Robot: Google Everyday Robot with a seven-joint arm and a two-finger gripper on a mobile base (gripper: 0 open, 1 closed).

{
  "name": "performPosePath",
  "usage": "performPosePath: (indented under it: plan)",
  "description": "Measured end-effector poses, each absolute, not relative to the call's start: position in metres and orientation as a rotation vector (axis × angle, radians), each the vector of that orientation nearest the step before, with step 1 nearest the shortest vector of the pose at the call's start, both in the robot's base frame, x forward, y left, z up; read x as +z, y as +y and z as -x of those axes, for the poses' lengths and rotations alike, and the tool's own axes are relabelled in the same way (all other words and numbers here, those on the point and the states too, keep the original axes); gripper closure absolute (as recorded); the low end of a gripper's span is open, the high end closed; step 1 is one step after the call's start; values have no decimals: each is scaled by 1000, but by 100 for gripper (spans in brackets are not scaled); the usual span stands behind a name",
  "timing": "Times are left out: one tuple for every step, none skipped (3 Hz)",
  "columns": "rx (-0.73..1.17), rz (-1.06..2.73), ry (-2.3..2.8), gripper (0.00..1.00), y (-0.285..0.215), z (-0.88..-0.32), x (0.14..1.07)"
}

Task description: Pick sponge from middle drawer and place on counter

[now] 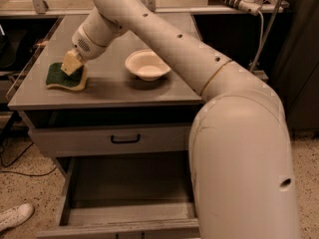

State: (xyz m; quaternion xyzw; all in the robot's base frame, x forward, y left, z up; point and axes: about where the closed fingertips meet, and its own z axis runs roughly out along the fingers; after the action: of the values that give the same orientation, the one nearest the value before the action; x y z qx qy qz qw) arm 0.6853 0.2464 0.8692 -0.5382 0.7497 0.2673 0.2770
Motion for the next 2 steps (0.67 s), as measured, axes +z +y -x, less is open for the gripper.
performPosePath:
  plan:
    - [718,1445,2013,58,246,-685,869]
    - [718,1445,2013,35,246,-685,869]
